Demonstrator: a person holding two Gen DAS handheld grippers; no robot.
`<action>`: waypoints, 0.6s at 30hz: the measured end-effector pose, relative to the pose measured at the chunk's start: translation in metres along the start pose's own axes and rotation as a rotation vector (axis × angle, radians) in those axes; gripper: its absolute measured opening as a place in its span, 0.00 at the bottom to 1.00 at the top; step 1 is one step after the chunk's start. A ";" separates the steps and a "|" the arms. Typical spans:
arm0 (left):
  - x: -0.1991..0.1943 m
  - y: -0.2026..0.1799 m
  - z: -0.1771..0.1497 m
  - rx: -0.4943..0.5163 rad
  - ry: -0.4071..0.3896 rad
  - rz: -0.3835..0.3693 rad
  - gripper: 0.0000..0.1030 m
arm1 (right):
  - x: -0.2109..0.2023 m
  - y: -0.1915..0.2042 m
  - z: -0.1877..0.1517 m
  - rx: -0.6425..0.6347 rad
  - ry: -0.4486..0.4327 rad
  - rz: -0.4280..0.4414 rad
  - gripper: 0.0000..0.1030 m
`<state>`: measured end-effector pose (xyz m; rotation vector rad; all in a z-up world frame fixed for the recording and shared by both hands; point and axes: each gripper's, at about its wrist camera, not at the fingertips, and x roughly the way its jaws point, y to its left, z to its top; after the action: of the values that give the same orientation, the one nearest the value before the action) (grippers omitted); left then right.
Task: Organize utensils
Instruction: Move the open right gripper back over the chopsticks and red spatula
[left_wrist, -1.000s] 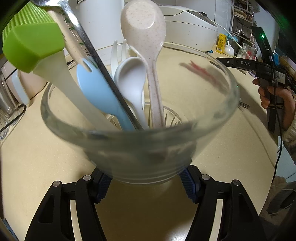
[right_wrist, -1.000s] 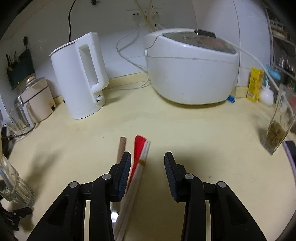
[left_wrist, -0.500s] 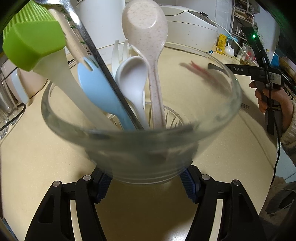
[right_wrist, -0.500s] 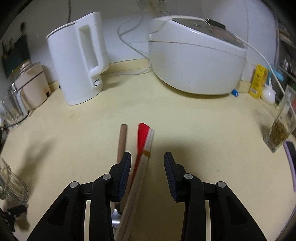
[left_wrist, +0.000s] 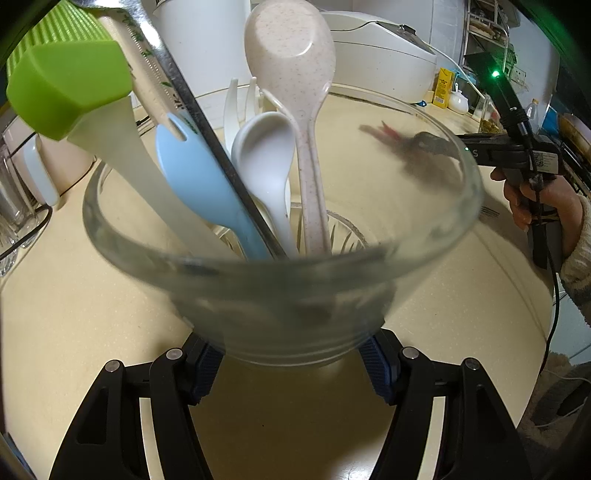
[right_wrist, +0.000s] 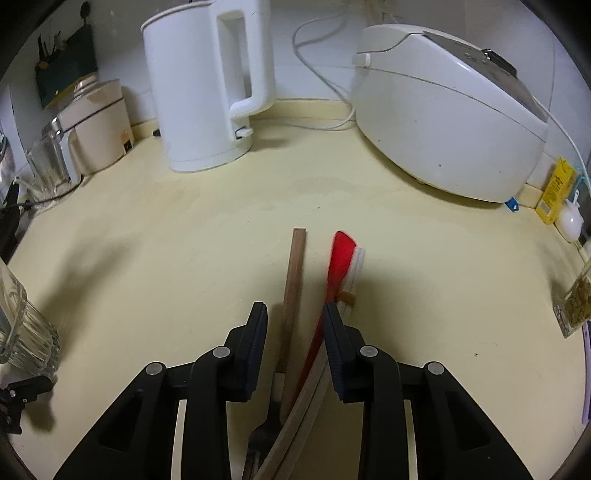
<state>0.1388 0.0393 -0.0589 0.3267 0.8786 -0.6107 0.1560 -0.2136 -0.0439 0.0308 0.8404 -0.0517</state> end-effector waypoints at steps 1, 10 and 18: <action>0.000 0.000 0.000 0.000 0.000 0.001 0.69 | 0.002 0.001 0.000 -0.005 0.012 0.002 0.29; -0.001 -0.001 0.001 0.000 -0.001 0.006 0.69 | 0.006 0.002 0.000 -0.014 0.043 0.013 0.28; -0.001 -0.005 0.001 0.005 -0.003 0.016 0.69 | 0.010 0.013 0.002 -0.077 0.049 0.036 0.28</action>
<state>0.1363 0.0351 -0.0573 0.3373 0.8713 -0.5988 0.1650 -0.2007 -0.0501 -0.0251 0.8905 0.0153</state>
